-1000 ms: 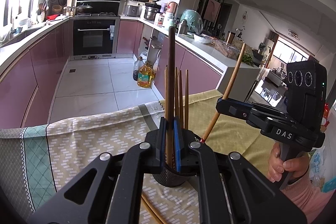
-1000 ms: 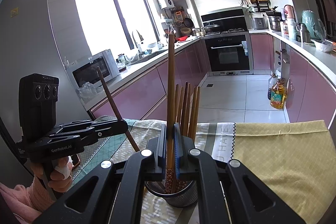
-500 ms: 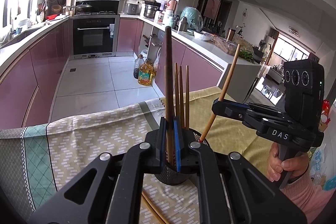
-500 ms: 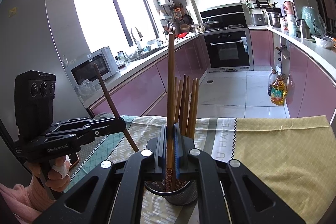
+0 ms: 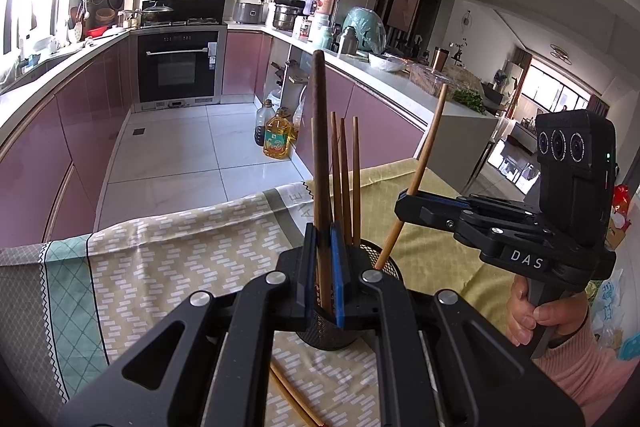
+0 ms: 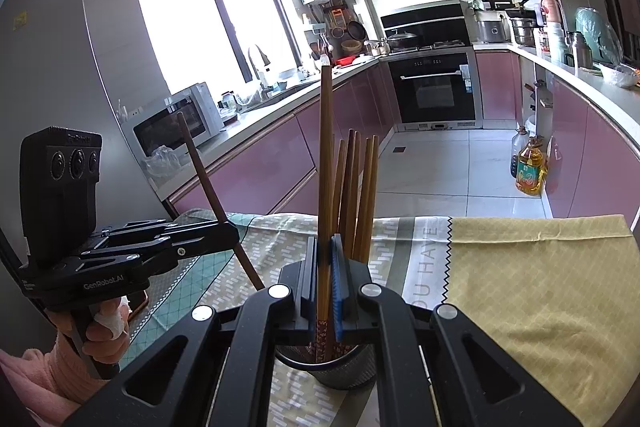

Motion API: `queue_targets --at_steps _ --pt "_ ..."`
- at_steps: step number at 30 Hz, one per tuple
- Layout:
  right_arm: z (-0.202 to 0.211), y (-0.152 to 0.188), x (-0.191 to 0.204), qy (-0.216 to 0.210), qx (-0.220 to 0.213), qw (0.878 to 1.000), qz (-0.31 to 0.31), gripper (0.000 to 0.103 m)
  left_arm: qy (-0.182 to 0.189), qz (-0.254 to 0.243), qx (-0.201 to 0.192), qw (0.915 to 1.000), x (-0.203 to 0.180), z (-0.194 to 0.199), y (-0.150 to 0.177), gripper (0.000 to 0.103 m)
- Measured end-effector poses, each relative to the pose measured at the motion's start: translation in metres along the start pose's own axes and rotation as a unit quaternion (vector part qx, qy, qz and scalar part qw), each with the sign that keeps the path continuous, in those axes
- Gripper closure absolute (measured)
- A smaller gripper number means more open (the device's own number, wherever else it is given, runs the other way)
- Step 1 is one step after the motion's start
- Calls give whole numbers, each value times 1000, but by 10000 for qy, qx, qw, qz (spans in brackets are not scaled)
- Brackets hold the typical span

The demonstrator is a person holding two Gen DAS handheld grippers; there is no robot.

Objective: Organize utensils
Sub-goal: 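Lower both held chopsticks into the mesh cup and hold them there, then open both tools to release the chopsticks into the cup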

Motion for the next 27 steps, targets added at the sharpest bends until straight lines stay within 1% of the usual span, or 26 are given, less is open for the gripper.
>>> queue_targets --at_steps 27 --pt "-24 8 -7 47 299 9995 -64 98 -56 -6 245 9997 6 -31 5 95"
Point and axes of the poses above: each gripper's, at about its wrist camera, not at the fingertips, and z roughly against the way its jaws point, x to its left, y to its underside, the point moved 9 cm from there along -z, roughly the way its jaws point, and after that the axes turned 7 degrees about x, right-handed, at the moved point
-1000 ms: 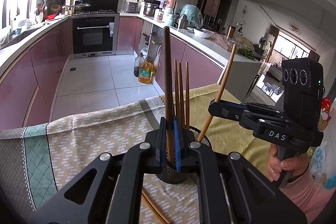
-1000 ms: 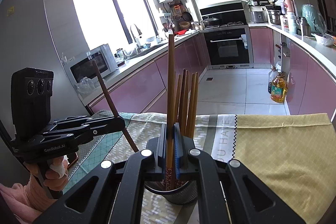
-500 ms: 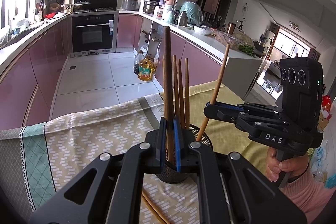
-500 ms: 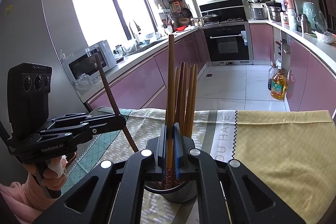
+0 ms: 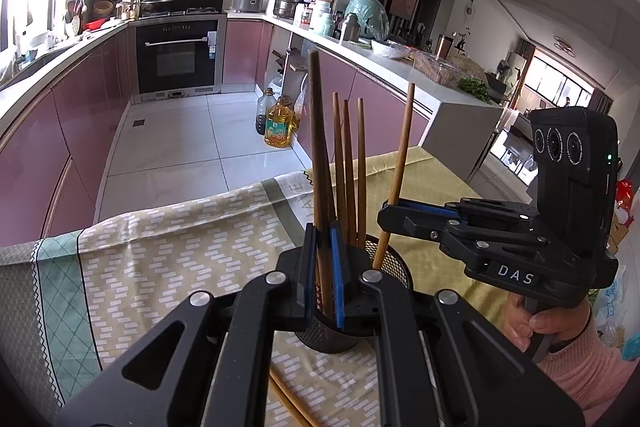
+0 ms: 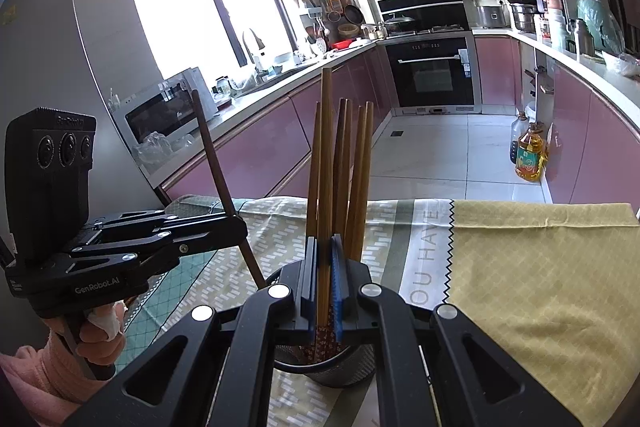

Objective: Organize utensils
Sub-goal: 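Open both tools to release the chopsticks into the cup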

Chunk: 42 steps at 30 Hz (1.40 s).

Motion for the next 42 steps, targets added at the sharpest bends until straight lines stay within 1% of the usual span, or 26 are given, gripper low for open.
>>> queue_targets --at_steps 19,30,31,34,37,40,42 --pt "-13 -2 -9 -7 89 9998 -164 97 -94 108 126 9998 8 -27 -8 95" --pt "-15 -2 -12 7 63 9997 -249 97 -36 108 269 9996 10 -41 2 94" --pt "-15 -1 -13 22 63 9996 -259 95 -24 122 277 9995 10 -42 3 94" --pt "-14 0 -15 38 47 9995 -299 93 -56 183 258 9995 14 -43 8 94" --pt "-11 2 -17 74 22 9994 -345 87 -94 209 203 9995 15 -40 12 94" --pt "-5 5 -15 36 -13 9994 -342 86 -211 184 91 9996 18 -32 19 87" --pt "2 8 -10 -10 -46 9996 -287 84 -330 195 -16 9993 23 -22 22 75"
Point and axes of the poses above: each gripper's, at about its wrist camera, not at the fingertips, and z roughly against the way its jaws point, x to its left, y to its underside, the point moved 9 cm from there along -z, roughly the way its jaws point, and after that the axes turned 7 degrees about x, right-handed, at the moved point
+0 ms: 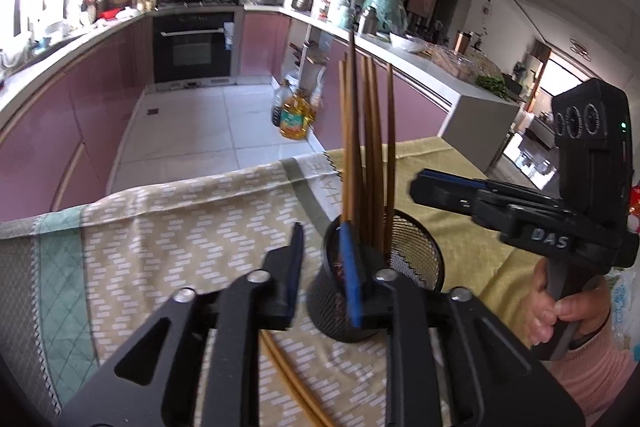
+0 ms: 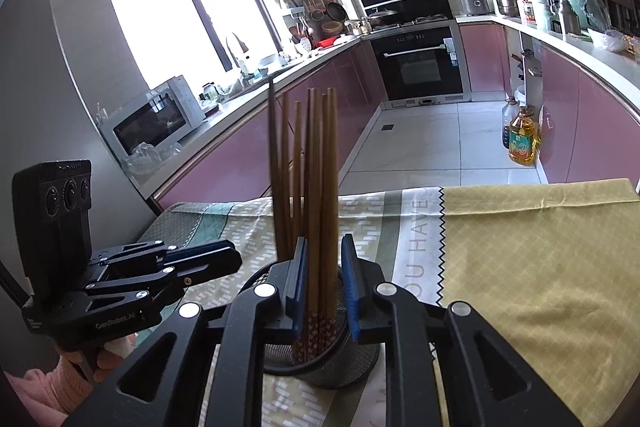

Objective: Organize utensils
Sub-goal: 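Open both tools to release the chopsticks into the cup, then move both open tools back over the last two chopsticks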

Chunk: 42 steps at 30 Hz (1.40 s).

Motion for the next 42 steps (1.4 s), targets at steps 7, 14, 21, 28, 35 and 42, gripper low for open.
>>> queue_targets --at_steps 7,14,21,28,35,42 --pt "31 24 40 -263 -51 9975 659 67 -384 57 -346 9986 25 37 29 50" --pt "-2 82 74 -525 769 9912 943 64 -704 166 12 9974 46 37 81 44" --pt "-59 126 83 -227 1561 9834 897 64 -638 418 361 9964 57 25 121 44" --pt "-71 133 91 167 1645 9809 1022 64 -583 464 473 9961 56 20 137 43" --pt "-74 142 89 438 1679 9784 1123 66 -500 493 548 9960 55 15 141 43" --pt "-70 140 77 502 1754 9787 944 70 -390 346 649 9965 46 8 146 43"
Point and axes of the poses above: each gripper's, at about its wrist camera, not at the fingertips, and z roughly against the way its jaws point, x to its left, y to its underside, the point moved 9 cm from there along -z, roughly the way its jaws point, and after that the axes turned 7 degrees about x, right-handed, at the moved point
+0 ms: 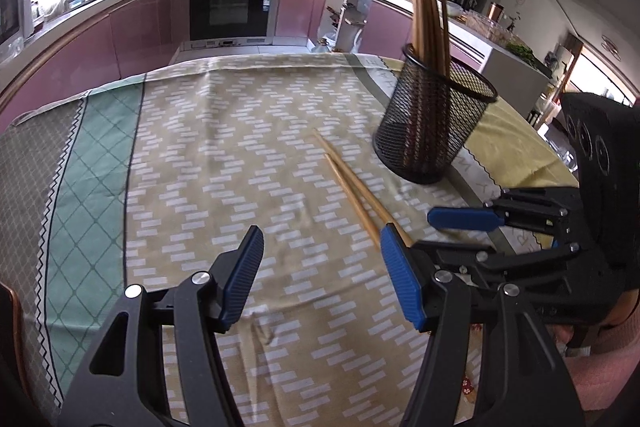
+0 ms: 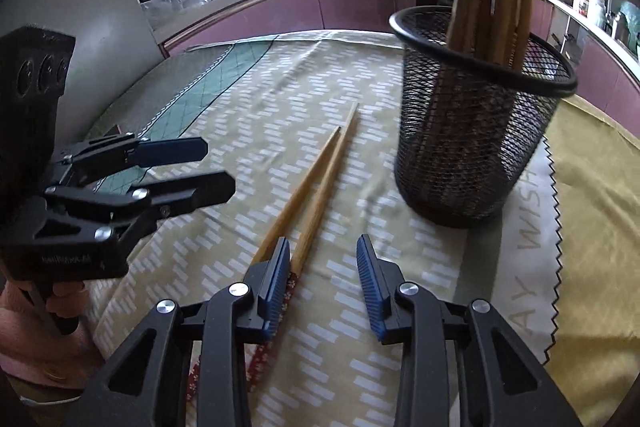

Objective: Organize utensils
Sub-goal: 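Move both open tools back over the last two chopsticks, then close the left tool on one red-tipped chopstick while the right tool grasps the other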

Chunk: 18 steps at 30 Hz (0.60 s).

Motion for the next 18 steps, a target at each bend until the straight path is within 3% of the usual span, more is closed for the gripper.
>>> queue_targets --at_steps 11,18 --pt "-12 -20 -10 -33 104 9999 85 75 164 -667 372 9969 -36 -22 13 43" --pt "-16 -26 -15 38 90 9999 81 86 -48 -721 515 9961 -38 -33 13 53"
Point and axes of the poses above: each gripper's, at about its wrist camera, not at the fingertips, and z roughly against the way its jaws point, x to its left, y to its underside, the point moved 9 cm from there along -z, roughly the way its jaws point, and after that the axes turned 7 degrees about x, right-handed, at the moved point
